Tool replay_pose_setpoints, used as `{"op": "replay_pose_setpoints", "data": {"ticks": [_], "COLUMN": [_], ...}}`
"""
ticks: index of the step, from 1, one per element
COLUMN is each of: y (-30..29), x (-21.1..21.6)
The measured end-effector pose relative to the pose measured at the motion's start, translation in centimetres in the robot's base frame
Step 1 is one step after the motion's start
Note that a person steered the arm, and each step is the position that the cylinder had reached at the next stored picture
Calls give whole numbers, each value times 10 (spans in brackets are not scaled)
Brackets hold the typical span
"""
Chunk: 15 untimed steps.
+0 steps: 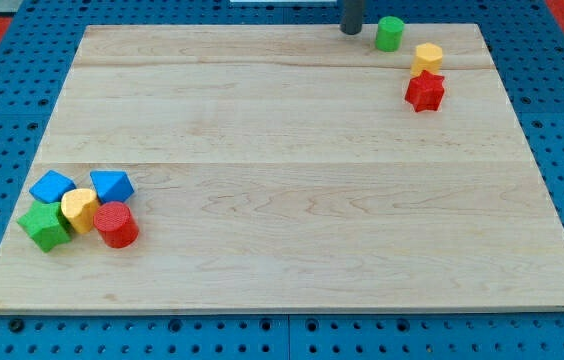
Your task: Point your arm at red circle
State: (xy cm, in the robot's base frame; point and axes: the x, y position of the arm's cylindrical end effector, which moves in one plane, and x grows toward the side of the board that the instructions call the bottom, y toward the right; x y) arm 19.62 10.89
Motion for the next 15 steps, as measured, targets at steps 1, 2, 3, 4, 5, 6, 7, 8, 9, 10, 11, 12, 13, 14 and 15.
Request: {"op": "replay_pose_setpoints", "data": {"ticks": [1, 2, 3, 4, 5, 6, 7, 8, 9, 10, 11, 12, 13, 14, 15], "y": [38, 60, 33, -22, -82, -136, -153, -154, -173, -207, -237, -241, -149, -144, -173], "x": [0, 0, 0, 12, 57, 91, 95, 95, 104, 140, 182, 214, 236, 306, 372]}}
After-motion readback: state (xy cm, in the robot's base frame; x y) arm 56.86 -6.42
